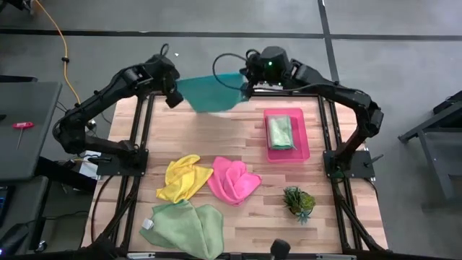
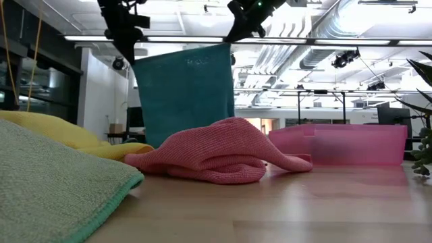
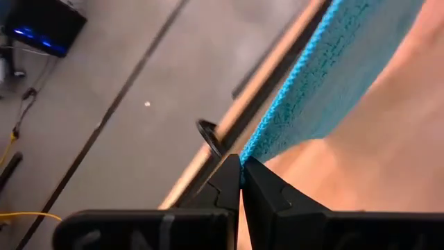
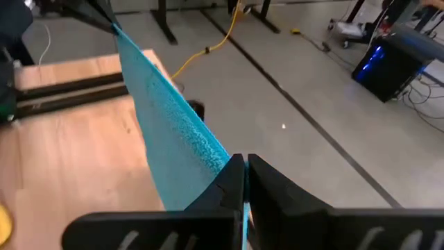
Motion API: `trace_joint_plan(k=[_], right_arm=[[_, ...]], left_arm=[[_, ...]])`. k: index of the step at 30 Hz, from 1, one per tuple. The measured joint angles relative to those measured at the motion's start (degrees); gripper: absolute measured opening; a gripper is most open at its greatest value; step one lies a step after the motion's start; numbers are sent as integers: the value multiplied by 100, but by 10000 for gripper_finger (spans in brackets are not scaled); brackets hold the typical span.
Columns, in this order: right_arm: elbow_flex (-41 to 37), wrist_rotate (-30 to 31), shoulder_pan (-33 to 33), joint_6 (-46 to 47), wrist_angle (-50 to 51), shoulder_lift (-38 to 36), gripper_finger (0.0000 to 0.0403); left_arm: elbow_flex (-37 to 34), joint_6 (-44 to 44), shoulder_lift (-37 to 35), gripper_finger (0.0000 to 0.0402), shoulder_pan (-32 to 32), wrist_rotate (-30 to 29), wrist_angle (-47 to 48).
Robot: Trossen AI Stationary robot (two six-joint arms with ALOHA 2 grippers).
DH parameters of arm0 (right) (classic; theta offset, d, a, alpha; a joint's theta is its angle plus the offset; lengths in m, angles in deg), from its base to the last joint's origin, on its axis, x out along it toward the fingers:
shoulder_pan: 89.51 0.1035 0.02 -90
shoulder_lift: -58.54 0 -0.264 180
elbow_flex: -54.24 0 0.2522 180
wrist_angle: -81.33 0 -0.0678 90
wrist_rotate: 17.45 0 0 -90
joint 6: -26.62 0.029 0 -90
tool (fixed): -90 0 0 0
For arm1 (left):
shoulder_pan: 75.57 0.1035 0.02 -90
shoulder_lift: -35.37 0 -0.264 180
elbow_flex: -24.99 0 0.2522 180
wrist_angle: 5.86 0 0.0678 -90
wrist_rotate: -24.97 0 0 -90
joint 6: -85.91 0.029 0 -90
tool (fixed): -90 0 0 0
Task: Fold microfiber towels
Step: Fold the blue microfiber cloth
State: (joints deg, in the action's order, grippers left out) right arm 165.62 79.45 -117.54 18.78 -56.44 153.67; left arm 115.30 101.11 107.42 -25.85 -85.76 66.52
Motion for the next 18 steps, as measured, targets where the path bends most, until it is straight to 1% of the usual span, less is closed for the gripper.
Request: trace_joint_plan(k=[3, 7, 10, 14, 16, 18], right_arm=[[9, -173, -167, 4, -31, 13, 0], [-38, -182, -306, 6, 41, 37, 0], [-238, -181, -336, 0, 126, 55, 0], [-624, -253, -328, 43, 22, 92, 0], [-845, -296, -255, 56, -159, 90, 0], [-997, -422, -196, 133, -162, 90, 0]], left_arm=[[0, 51, 0, 0, 192, -2, -420], [0, 200, 4, 0, 327, -128, -938], [0, 202, 4, 0, 335, -241, -1132], [0, 199, 7, 0, 334, -248, -967], [-1, 121, 9, 0, 299, -161, -691], [-38, -115, 9, 0, 263, 51, -359]])
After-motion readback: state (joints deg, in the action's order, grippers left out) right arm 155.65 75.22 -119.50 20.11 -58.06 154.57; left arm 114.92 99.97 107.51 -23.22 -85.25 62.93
